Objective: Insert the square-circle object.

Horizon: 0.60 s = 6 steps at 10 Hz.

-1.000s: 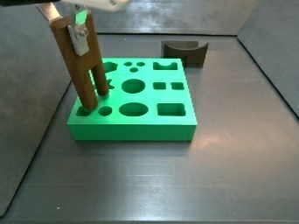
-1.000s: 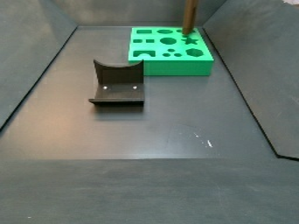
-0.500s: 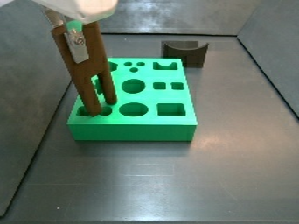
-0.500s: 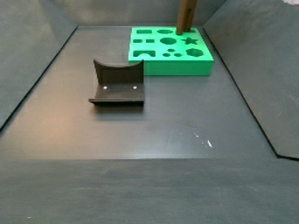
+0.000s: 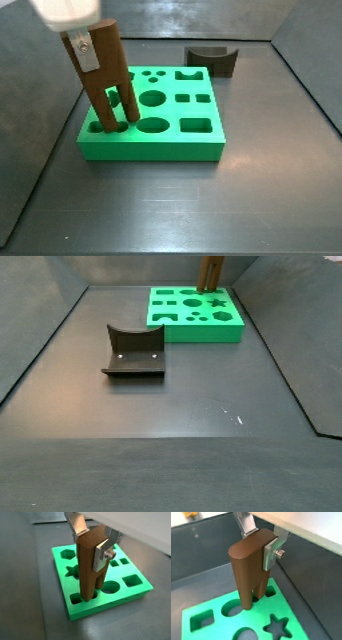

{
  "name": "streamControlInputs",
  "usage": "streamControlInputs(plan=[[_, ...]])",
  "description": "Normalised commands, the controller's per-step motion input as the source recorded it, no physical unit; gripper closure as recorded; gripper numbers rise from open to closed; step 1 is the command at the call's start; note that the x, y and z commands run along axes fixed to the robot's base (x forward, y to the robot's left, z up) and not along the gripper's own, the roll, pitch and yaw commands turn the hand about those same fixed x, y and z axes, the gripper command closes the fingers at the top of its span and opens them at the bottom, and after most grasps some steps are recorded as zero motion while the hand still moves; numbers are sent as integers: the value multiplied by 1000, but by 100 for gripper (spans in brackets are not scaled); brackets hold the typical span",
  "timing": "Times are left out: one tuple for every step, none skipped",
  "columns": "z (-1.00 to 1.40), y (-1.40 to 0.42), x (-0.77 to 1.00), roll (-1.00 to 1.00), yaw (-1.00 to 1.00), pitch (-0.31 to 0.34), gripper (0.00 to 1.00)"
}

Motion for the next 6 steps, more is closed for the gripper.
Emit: streamControlInputs(plan=[[203, 0, 0, 0, -1000, -4, 100], [166, 0, -86, 4, -997, -3, 100], [123, 0, -94, 0, -994, -11, 100], [51, 0, -200, 0, -940, -23, 100], [-11, 66, -437, 0, -806, -39, 100], [-166, 94, -591, 0, -674, -20, 100]])
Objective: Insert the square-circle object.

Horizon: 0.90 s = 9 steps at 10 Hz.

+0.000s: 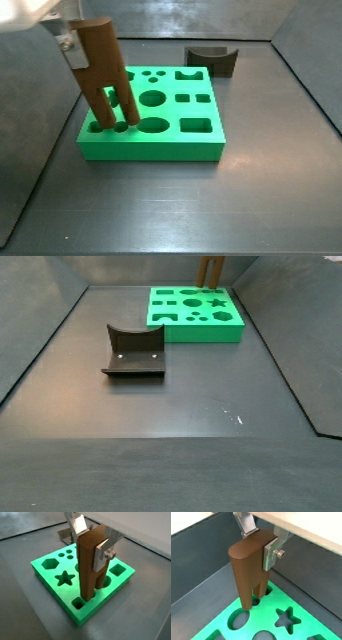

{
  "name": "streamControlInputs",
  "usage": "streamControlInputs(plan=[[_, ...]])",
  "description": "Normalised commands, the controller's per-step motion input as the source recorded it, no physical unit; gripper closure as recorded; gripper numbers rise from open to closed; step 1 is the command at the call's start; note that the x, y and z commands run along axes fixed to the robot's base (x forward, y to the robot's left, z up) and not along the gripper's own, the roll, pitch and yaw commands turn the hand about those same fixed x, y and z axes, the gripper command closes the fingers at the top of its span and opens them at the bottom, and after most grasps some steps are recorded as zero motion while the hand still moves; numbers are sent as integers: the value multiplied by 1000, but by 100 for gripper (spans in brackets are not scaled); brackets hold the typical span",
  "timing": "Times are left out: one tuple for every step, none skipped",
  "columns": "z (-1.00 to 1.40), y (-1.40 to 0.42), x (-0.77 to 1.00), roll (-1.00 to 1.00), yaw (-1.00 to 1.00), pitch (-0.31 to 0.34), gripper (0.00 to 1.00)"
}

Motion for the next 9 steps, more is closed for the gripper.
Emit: streamControlInputs(plan=[[-197, 69, -643, 0, -594, 0, 100], [-183, 14, -731, -20, -423, 0, 100], [-94, 0, -534, -111, -174, -37, 100], [-146, 0, -94, -96, 0, -14, 100], [-254, 23, 0, -106, 60, 0, 100], [-306, 57, 0, -116, 166, 39, 100], [-154, 9, 0, 0, 134, 11, 100], [-89, 14, 0, -13, 0, 30, 100], [-411, 37, 106, -63, 0, 274, 100]])
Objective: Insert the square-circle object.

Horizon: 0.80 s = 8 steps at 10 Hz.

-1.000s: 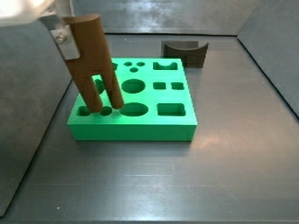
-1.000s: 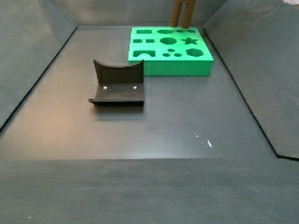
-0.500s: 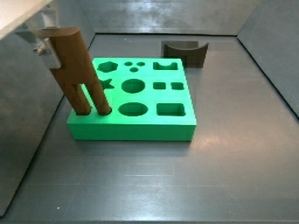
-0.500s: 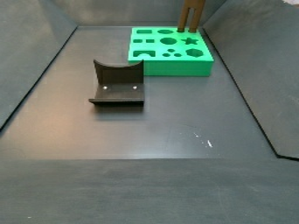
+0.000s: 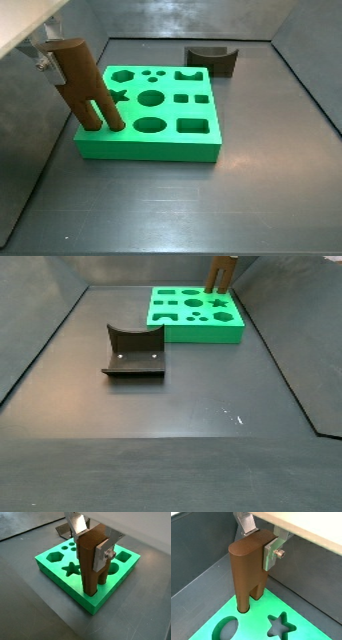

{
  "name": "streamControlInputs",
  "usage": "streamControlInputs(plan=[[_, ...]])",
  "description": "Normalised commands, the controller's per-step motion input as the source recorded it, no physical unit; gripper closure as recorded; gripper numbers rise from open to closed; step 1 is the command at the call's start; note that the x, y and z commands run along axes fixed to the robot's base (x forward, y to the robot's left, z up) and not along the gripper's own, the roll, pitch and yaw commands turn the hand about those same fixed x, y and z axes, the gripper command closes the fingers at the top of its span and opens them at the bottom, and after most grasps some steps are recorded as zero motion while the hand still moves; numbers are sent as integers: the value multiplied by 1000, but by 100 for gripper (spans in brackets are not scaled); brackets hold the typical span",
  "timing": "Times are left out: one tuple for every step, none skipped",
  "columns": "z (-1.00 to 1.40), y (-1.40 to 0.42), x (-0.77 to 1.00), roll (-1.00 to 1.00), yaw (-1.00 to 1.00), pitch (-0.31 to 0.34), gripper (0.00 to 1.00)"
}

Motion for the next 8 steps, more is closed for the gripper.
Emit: streamControlInputs(plan=[[-406, 0, 251, -57, 0, 389, 100], [-371, 0, 320, -60, 0, 407, 100], [-474, 11, 194, -96, 0, 344, 100], [-411, 0, 297, -46, 0, 387, 100], [-346, 0, 294, 0, 0, 364, 100], [-226, 0, 271, 0, 0, 296, 100], [-63, 0, 163, 0, 0, 143, 100], [0, 0, 0, 0, 0, 0, 100]])
